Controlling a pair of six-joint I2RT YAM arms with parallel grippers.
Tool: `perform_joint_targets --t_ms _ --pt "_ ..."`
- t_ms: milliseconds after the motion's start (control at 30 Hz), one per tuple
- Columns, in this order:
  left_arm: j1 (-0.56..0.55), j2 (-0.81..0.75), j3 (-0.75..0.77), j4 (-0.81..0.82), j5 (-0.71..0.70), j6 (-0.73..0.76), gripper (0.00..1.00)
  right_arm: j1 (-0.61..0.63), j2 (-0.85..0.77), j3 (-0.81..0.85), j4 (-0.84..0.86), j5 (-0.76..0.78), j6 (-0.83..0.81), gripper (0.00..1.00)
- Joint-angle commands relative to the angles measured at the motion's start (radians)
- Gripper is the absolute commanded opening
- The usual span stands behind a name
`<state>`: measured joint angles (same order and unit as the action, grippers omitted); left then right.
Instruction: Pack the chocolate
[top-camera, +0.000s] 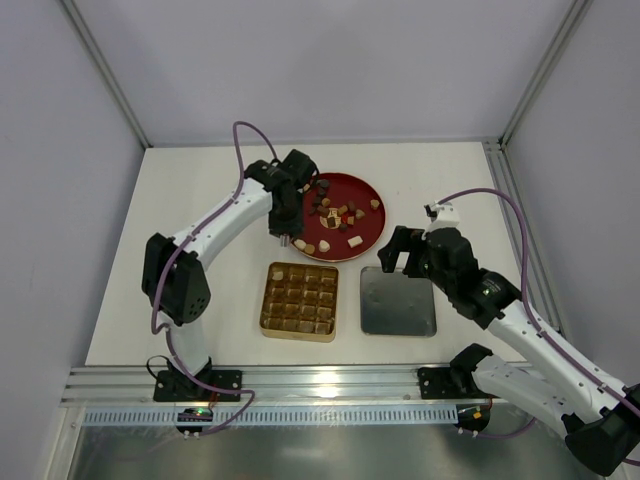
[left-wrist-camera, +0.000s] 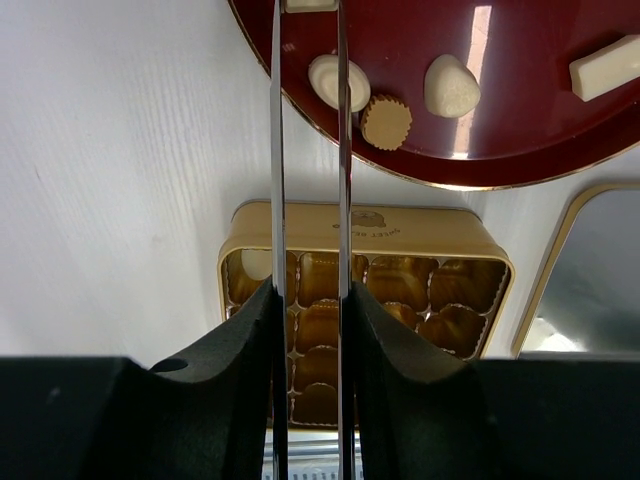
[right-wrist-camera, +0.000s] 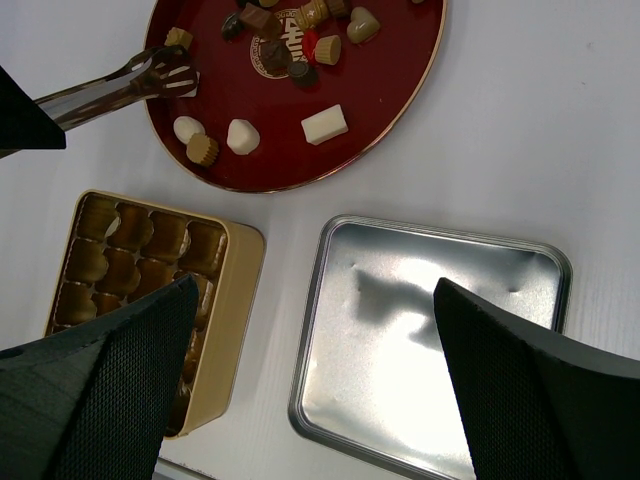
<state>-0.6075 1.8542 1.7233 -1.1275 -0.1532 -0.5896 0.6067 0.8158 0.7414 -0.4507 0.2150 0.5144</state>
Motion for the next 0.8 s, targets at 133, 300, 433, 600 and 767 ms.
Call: perform_joint_targets --t_ms 133,300,433,600,767 --pt "-0.005 -0.059 0.07 -0.028 -0.005 0.025 0.32 0.001 -0.015 0.001 0.013 0.021 -0.007 1.0" --pt "-0.005 -0.07 0.088 -0.048 -0.006 0.03 0.32 -0.001 -0.009 0.001 0.015 0.02 -0.007 1.0" --pt "-0.006 -0.087 0.088 -0.054 -0.003 0.03 0.32 -0.001 -0.003 0.003 0.021 0.018 -0.005 1.0" --pt "-0.008 -0.118 0.093 -0.077 0.007 0.03 0.32 0.001 0.005 0.004 0.023 0.02 -0.005 1.0" --pt "-0.021 -0.167 0.078 -0.101 0.02 0.025 0.32 -0.001 0.009 0.003 0.024 0.03 -0.008 1.0"
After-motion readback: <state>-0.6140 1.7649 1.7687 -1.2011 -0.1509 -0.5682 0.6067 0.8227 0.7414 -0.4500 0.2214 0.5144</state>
